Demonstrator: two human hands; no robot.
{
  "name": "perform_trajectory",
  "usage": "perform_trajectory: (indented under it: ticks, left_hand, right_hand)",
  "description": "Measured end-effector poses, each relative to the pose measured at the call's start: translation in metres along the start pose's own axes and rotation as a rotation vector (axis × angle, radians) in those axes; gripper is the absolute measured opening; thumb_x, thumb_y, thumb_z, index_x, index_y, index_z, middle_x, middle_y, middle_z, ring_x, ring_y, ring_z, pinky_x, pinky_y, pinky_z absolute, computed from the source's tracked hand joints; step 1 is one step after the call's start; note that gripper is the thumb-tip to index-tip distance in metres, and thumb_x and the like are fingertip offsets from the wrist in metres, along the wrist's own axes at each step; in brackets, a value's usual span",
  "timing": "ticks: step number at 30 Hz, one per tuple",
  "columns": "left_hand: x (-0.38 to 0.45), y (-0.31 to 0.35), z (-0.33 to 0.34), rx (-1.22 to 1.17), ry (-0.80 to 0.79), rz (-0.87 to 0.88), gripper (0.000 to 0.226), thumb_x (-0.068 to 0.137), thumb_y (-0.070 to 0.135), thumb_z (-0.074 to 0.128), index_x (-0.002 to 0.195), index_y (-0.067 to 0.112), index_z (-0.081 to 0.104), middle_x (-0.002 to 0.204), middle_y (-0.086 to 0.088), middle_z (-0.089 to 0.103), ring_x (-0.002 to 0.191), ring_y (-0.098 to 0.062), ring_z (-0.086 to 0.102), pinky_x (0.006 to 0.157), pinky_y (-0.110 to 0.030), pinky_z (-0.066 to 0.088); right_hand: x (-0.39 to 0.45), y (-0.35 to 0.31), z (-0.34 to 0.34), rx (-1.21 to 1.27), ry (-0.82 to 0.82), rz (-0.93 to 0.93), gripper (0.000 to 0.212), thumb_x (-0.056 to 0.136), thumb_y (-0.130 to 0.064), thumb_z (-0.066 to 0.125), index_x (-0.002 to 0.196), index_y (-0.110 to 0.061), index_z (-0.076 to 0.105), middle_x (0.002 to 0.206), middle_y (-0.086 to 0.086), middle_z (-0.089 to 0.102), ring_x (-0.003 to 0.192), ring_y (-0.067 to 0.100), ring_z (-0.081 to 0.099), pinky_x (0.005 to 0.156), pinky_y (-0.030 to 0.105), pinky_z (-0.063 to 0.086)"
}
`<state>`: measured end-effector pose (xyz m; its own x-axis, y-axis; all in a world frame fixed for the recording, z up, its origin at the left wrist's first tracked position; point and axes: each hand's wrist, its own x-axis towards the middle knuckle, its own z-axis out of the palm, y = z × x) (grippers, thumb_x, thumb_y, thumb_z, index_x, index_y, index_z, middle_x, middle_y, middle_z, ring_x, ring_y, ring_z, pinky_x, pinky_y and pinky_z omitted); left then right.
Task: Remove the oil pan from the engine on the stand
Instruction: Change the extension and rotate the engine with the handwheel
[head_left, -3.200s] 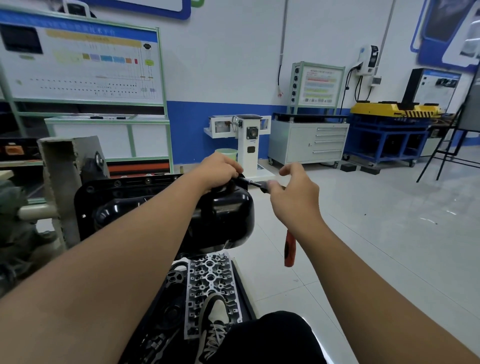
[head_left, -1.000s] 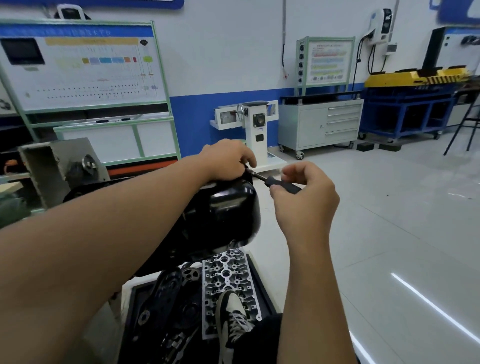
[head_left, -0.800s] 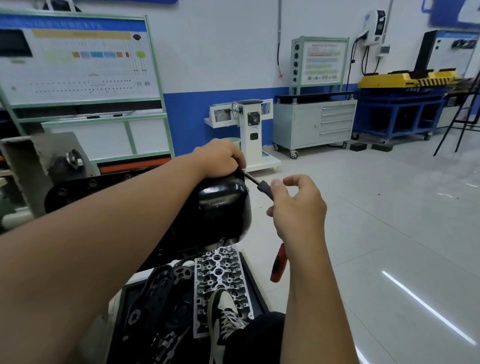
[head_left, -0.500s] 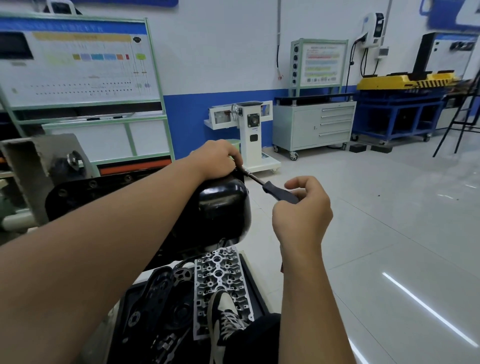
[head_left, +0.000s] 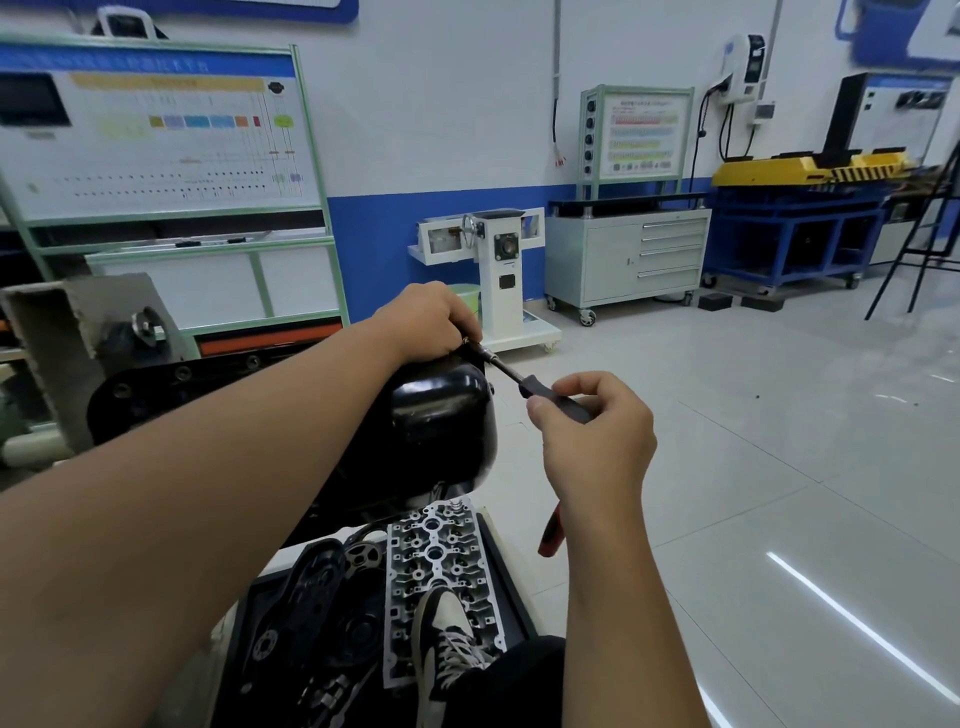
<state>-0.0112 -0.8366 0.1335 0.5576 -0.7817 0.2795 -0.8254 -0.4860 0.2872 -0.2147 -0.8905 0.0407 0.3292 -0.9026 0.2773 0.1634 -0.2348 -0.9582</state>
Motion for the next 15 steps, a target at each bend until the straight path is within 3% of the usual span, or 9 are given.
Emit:
perform_trajectory:
  ticks: [4,9,15]
  left_hand:
    - [0.007,-0.006,0.0,0.025,0.009,0.038,0.036,0.088,0.005,0.065,0.09,0.037,0.082,0.089,0.023,0.067,0.094,-0.008,0.061,0.089,-0.036,0.057]
    - [0.017,-0.009,-0.007,0.136,-0.08,0.149,0.029,0.09,0.013,0.071,0.085,0.042,0.078,0.091,0.024,0.066,0.095,-0.009,0.063,0.092,-0.044,0.058]
    - [0.027,-0.014,-0.013,0.246,-0.211,0.295,0.03,0.091,0.012,0.072,0.088,0.04,0.078,0.099,0.022,0.064,0.094,-0.005,0.059,0.091,-0.038,0.052]
  right_hand:
    - [0.001,0.005,-0.001,0.082,-0.024,0.096,0.033,0.071,-0.002,0.085,0.081,-0.029,0.068,0.074,-0.023,0.07,0.065,-0.003,0.064,0.062,0.022,0.044]
    - [0.004,0.015,-0.003,0.223,-0.005,0.279,0.029,0.071,0.001,0.084,0.084,-0.021,0.07,0.078,-0.003,0.071,0.058,0.014,0.054,0.059,0.031,0.042]
    - [0.008,0.017,-0.001,0.368,-0.028,0.413,0.026,0.075,0.01,0.079,0.088,-0.009,0.066,0.074,0.005,0.063,0.038,0.011,0.035,0.039,0.023,0.029]
